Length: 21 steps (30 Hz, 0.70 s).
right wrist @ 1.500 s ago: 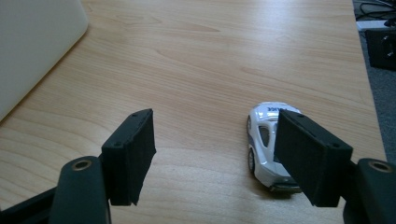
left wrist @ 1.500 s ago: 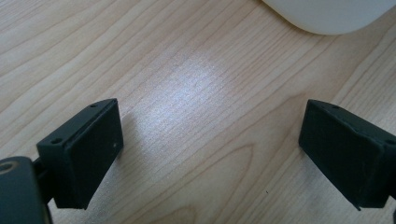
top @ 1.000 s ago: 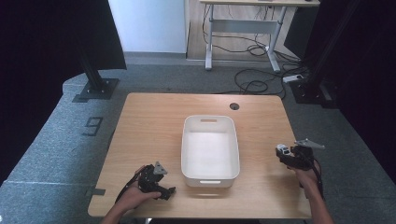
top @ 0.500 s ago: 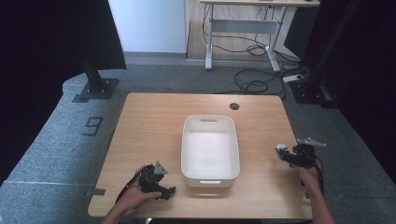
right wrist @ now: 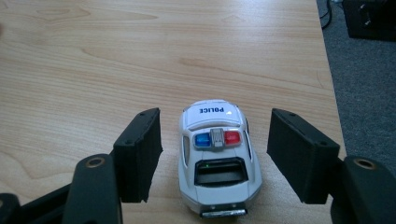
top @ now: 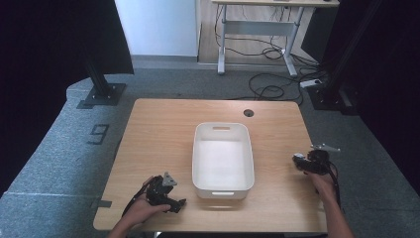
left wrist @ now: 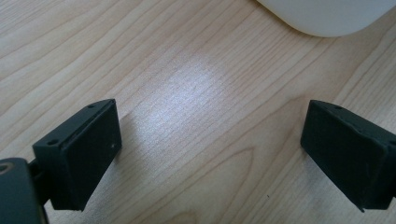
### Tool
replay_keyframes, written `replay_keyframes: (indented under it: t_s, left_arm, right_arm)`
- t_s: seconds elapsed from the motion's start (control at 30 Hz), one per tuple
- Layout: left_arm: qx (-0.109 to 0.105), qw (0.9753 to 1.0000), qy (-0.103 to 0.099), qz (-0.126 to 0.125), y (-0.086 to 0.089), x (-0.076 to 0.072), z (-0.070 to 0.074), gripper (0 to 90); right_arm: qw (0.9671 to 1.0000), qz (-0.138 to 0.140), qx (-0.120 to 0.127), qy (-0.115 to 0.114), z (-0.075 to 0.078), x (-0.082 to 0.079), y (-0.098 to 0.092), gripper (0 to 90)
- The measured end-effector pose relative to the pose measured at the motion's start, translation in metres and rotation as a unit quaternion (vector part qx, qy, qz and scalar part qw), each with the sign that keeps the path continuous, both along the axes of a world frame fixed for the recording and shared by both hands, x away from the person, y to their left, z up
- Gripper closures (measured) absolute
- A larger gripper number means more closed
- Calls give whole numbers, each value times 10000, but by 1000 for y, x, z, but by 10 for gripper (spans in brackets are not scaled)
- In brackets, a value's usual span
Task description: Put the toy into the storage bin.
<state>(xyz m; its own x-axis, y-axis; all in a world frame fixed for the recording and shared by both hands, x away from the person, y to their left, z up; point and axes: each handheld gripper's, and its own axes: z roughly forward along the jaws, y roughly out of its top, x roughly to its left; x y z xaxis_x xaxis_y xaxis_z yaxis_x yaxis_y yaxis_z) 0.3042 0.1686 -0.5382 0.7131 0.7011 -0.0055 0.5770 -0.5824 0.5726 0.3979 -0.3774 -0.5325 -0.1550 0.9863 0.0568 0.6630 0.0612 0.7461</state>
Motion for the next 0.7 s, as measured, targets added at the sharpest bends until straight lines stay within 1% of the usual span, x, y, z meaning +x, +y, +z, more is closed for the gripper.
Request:
replay_keyframes:
  t_s: [0.13,0.17,0.2,0.23,0.27,0.3,0.5,0.53,0.6,0.63,0.7]
  left_arm:
    - [-7,10000,-16,-15,1,-1,0,54]
    - [-13,10000,-16,-24,1,0,0,54]
    - [-17,10000,-19,-32,1,0,0,53]
    - [-17,10000,-19,-32,1,0,0,52]
    - [-18,10000,-20,-33,1,0,0,52]
    - [-13,10000,-23,-32,1,0,0,52]
    - [-18,10000,-26,-25,2,-1,0,53]
    - [-18,10000,-24,-24,2,-1,0,53]
    - [-16,10000,-24,-22,2,-1,0,53]
    - [-13,10000,-26,-21,2,-1,0,53]
    - [-15,10000,-26,-22,2,-1,0,53]
  right_arm:
    - [10000,-38,9,-3,-2,3,1,360]
    - [10000,-47,13,10,-3,4,1,361]
    - [10000,-42,-39,38,-5,7,1,366]
    - [10000,-42,-39,38,-5,7,1,366]
    - [9999,-53,-12,94,-6,9,0,366]
    - [9999,-53,17,110,-7,9,0,367]
    - [9999,-47,-14,133,-7,10,2,372]
    - [9998,-53,-37,192,-8,10,1,373]
    - [9997,-62,-23,221,-9,10,0,376]
    - [9996,-17,-34,266,-10,10,1,381]
    - [9996,24,-55,270,-11,10,3,403]
